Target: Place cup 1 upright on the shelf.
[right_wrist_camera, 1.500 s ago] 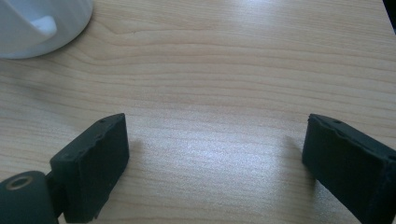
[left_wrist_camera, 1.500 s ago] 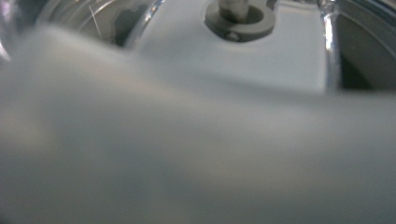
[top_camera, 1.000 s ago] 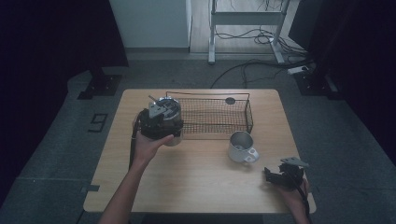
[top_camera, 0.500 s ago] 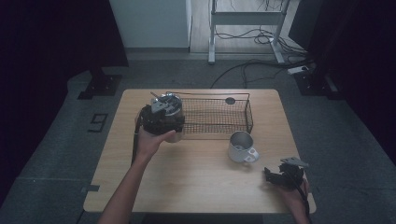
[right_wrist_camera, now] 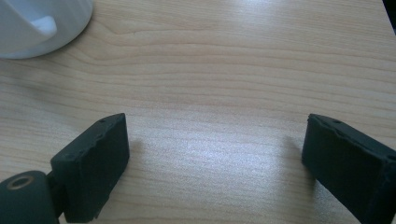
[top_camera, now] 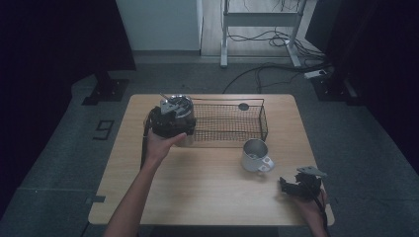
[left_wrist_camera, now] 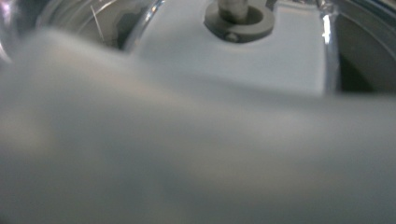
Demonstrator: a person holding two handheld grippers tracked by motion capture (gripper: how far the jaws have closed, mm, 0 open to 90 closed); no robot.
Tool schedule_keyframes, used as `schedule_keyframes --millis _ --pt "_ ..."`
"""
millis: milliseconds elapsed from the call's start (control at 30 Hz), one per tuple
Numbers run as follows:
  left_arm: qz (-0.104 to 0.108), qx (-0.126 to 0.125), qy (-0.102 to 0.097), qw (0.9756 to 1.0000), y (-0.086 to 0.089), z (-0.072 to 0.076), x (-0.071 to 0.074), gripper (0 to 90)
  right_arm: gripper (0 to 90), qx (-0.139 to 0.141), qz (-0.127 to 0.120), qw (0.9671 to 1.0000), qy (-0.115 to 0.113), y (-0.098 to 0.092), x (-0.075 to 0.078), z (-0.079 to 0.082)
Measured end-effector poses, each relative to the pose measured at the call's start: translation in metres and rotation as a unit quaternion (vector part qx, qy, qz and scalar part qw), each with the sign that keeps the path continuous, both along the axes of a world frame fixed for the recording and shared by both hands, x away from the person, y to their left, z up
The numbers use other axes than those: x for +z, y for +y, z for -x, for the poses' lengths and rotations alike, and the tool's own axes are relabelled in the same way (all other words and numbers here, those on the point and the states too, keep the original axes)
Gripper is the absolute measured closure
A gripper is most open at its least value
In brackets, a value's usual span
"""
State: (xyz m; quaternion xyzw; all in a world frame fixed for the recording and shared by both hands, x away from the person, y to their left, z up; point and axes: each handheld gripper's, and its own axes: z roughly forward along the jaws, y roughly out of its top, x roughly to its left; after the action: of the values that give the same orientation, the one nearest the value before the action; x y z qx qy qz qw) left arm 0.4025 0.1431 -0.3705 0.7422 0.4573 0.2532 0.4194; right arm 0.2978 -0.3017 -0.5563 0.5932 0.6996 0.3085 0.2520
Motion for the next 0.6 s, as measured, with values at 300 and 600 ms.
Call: schedule_keyframes --millis 300,600 --pt "0.003 -0.002 -0.001 1.0 -0.005 -0.007 0.0 3.9 7.4 0.0 0.0 1.0 0.0 0.0 0.0 0.0" --pt "0.009 0.001 0.002 1.0 -0.006 -0.014 -0.001 3.9 7.4 0.0 0.0 1.0 0.0 0.0 0.0 0.0"
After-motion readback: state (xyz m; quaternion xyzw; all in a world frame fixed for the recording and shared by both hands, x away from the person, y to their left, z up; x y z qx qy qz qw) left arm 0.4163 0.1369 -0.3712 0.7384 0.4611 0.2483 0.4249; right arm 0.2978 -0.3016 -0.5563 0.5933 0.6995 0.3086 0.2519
